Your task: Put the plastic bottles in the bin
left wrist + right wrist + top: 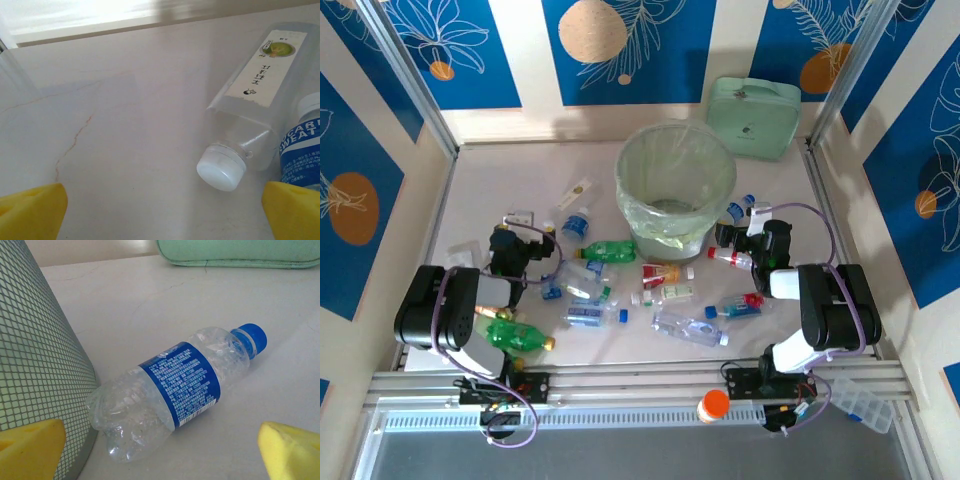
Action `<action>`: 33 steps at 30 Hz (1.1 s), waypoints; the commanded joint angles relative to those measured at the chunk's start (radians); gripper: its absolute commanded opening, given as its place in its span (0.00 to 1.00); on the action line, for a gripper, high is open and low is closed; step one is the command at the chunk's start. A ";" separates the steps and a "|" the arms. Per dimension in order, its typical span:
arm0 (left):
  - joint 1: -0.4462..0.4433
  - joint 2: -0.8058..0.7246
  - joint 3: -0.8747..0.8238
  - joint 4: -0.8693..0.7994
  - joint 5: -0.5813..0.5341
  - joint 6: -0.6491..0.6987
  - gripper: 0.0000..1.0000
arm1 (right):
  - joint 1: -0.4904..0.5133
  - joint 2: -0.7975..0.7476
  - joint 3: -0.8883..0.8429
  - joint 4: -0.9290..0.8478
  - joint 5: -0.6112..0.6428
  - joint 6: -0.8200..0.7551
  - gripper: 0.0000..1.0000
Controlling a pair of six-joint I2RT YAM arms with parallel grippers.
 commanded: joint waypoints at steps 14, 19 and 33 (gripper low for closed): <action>0.004 -0.006 0.006 -0.002 0.007 -0.002 0.99 | -0.006 -0.005 0.014 0.003 -0.018 0.001 0.99; 0.005 -0.008 0.008 -0.005 0.011 -0.003 0.99 | -0.006 -0.005 0.016 0.001 -0.018 0.002 0.99; 0.006 -0.006 0.008 -0.005 0.013 -0.003 0.99 | -0.008 -0.005 0.014 0.003 -0.021 0.003 0.99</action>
